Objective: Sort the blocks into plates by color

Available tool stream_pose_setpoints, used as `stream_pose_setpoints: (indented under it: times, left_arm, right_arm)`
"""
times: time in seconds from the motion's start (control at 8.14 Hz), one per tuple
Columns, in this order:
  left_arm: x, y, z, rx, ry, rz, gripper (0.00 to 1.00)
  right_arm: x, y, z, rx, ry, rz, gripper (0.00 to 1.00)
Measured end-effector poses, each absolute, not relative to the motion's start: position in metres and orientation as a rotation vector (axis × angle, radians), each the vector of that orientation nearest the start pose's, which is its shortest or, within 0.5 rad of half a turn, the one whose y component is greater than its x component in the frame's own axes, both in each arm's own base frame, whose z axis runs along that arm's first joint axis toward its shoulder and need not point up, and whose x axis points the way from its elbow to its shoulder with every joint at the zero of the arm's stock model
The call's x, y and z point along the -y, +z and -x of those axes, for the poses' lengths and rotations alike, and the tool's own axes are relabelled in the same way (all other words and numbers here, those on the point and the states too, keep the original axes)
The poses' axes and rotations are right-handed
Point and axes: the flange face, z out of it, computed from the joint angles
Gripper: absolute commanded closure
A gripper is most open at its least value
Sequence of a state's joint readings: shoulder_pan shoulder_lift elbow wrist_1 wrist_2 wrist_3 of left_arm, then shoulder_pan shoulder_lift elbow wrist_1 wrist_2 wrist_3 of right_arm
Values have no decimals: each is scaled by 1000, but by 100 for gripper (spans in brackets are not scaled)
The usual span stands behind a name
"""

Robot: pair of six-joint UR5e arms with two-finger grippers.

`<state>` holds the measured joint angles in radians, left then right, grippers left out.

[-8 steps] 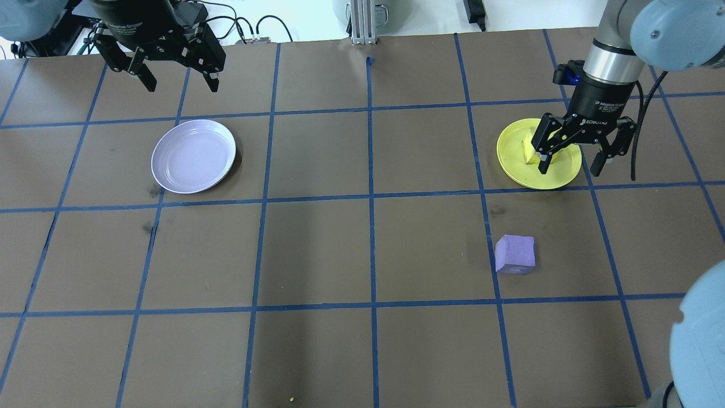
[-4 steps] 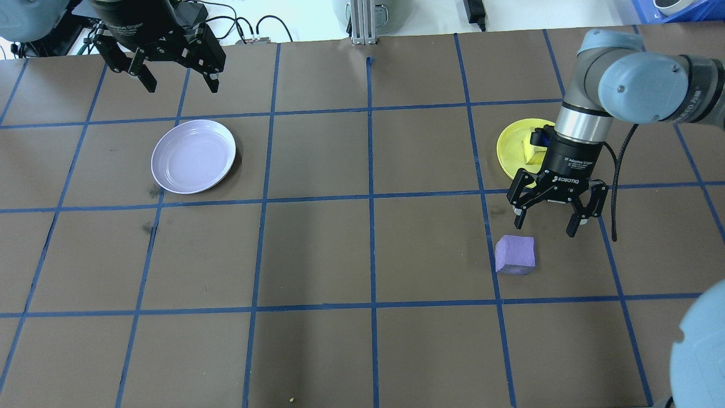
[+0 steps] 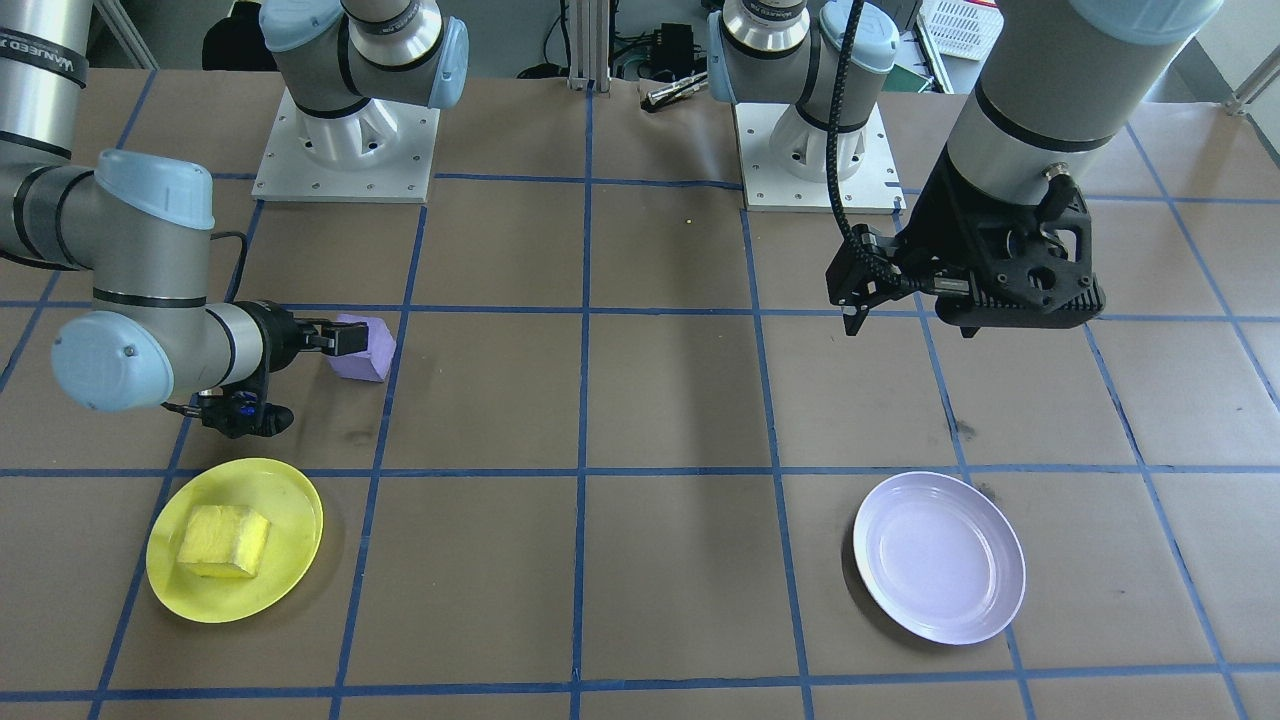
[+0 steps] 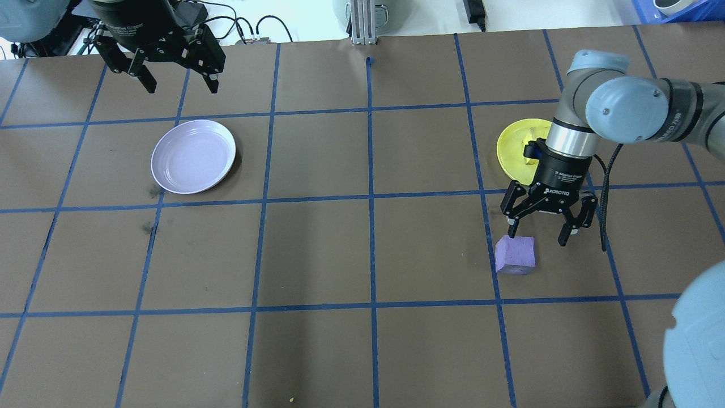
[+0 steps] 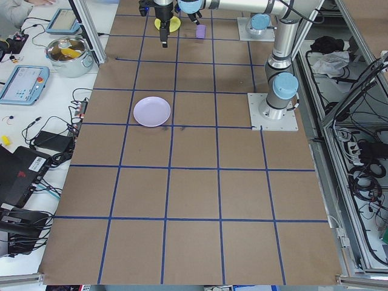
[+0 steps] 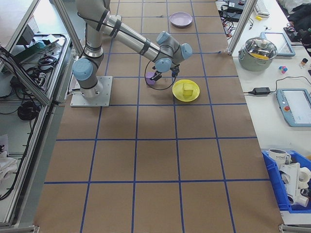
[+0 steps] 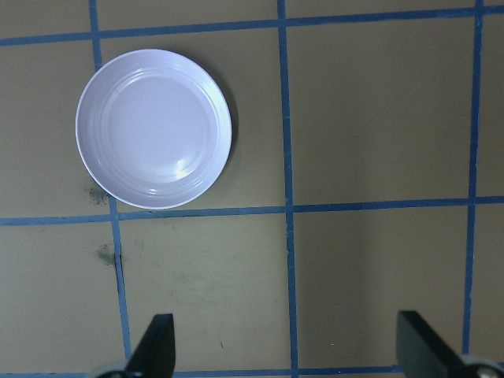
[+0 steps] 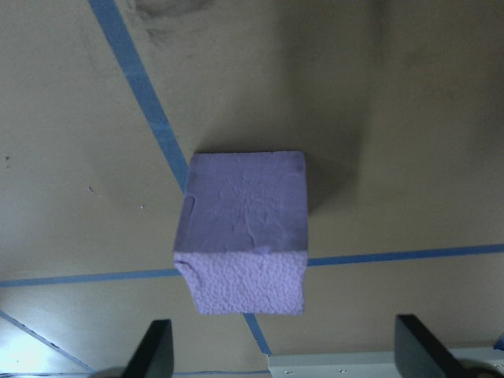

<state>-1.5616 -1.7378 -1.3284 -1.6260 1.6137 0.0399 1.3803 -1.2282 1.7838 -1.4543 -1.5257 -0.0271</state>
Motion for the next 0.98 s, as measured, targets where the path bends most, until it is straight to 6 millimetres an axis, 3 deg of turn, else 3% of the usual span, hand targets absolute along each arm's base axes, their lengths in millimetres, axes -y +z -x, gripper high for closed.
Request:
stream_pose_setpoints:
  times: [0.25,0.61,0.86,0.98]
  left_arm:
    - [565,514,124,-3097,-30,-47,0]
    - [562,512,124,-3095,-24,-47,0]
    - [561,511,123,-3094,-20,-47,0]
    - [561,511,123,-3093,-21,-49,0]
  right_arm:
    - [513,202,-49,-2860,990,-263,0]
    - [513,190,-75,-2895,1004,-255,0]
    - [514,184,-76,-2910,1010,-238,0]
    - [514,182,-76,-2910,1016,-236,6]
